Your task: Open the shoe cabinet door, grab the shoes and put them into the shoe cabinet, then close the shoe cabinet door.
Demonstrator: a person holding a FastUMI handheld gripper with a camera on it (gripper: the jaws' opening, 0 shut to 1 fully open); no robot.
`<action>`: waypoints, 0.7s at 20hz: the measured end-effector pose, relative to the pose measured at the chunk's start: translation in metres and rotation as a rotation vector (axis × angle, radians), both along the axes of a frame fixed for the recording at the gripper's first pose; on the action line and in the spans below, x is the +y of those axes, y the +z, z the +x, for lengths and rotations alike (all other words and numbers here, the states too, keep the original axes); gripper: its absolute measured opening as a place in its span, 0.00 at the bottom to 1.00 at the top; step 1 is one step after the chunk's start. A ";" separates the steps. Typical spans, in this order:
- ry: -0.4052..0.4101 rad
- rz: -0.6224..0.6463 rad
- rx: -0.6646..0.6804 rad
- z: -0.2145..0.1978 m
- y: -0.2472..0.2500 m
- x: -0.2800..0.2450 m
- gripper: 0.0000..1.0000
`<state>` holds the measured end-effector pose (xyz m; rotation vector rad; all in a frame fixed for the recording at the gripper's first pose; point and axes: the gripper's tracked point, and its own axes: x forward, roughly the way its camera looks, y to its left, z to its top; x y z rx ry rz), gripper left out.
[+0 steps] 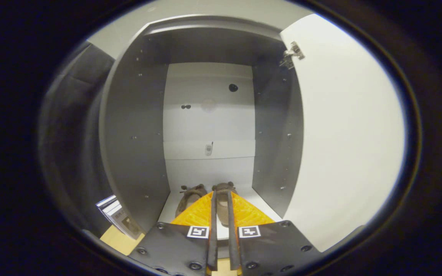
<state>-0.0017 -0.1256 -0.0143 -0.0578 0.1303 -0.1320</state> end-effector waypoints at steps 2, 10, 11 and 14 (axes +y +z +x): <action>-0.013 -0.005 -0.002 -0.025 0.001 -0.004 0.14; -0.112 -0.055 -0.057 -0.120 0.019 -0.040 0.14; -0.120 -0.056 -0.067 -0.131 0.022 -0.046 0.14; -0.145 -0.047 -0.101 -0.168 0.032 -0.068 0.14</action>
